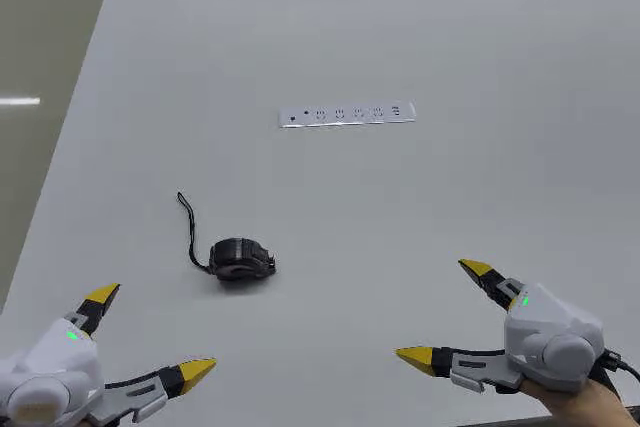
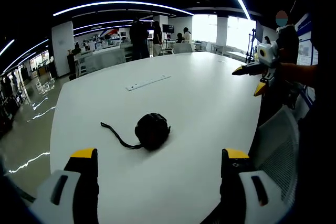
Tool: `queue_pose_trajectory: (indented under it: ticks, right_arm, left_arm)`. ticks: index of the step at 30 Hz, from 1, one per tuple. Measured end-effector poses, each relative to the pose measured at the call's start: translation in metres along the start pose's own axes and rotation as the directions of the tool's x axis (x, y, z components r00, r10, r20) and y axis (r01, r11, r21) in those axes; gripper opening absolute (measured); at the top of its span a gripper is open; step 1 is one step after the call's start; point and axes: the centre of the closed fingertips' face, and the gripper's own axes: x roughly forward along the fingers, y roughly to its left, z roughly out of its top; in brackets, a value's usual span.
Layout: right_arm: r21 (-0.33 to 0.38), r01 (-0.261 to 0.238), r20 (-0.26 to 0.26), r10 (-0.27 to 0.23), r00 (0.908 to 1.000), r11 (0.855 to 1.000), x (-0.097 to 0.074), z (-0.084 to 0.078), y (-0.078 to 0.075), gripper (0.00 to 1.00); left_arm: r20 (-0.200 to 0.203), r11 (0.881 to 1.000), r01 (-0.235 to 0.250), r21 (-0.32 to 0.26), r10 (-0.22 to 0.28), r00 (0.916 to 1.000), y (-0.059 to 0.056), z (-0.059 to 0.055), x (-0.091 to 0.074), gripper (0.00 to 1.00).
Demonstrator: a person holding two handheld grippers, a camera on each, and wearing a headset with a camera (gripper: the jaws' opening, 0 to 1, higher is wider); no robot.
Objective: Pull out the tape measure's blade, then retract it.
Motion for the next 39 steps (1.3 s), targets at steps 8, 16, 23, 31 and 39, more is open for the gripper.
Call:
queue_pose_trajectory:
  ticks: [8, 16, 23, 31, 39]
  right_arm:
    - [-0.008, -0.001, 0.002, 0.001, 1.0000, 1.000, 0.003, 0.002, -0.004, 0.93]
    - [-0.009, -0.005, 0.002, 0.005, 1.0000, 1.000, 0.006, 0.003, -0.007, 0.93]
    - [-0.020, -0.016, 0.001, 0.016, 0.9999, 1.000, 0.010, 0.005, -0.011, 0.93]
    - [-0.046, -0.045, 0.003, 0.045, 0.9990, 0.998, 0.016, 0.008, -0.014, 0.92]
    - [-0.078, -0.073, -0.004, 0.073, 0.9973, 0.994, 0.025, 0.008, -0.018, 0.90]
  left_arm:
    - [-0.007, 1.000, 0.017, 0.026, -0.016, 0.9998, 0.003, 0.002, 0.005, 0.94]
    - [-0.018, 0.998, 0.026, 0.050, -0.025, 0.9995, 0.005, 0.007, 0.009, 0.92]
    - [-0.032, 0.996, 0.044, 0.083, -0.042, 0.9986, 0.007, 0.013, 0.015, 0.91]
    - [-0.057, 0.988, 0.081, 0.131, -0.074, 0.9956, 0.010, 0.020, 0.028, 0.85]
    - [-0.095, 0.974, 0.129, 0.187, -0.113, 0.9890, 0.011, 0.022, 0.041, 0.81]
